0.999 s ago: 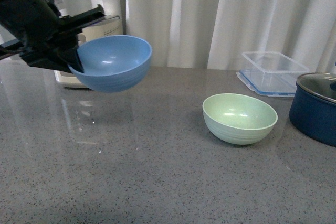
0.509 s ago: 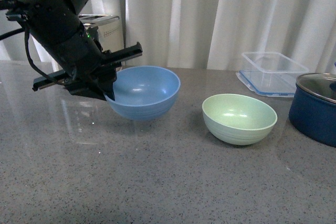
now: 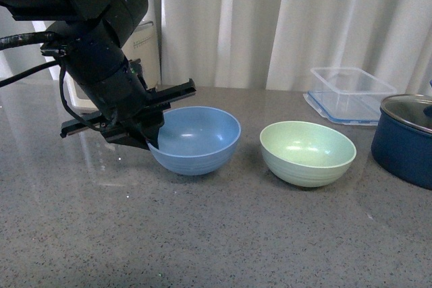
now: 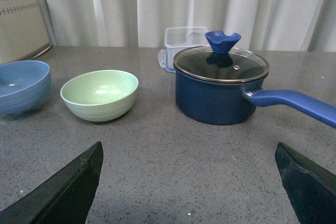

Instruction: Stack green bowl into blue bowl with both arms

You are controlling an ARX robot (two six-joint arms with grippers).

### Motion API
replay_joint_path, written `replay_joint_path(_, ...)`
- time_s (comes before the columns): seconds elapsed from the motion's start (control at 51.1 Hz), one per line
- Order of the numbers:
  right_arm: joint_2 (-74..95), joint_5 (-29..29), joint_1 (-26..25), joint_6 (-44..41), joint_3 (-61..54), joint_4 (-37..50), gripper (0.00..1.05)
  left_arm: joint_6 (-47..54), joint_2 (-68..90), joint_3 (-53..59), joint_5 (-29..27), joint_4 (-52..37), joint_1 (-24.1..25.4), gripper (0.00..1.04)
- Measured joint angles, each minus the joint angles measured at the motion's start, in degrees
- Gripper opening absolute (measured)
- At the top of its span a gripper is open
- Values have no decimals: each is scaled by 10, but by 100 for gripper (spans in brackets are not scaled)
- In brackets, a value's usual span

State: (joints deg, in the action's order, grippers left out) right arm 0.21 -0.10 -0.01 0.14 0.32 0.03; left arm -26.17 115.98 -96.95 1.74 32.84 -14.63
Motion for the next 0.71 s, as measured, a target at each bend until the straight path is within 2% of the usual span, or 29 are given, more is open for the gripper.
replay_joint_path(0.137, 0, 0, 0, 0, 0, 0, 95, -4, 5, -1, -1, 7, -2, 6)
replay_joint_path(0.49, 0, 0, 0, 0, 0, 0, 95, -1, -18, -10, 15, 7, 0, 60)
replay_joint_path(0.705, 0, 0, 0, 0, 0, 0, 95, 47, -137, 28, -14, -83, 9, 96)
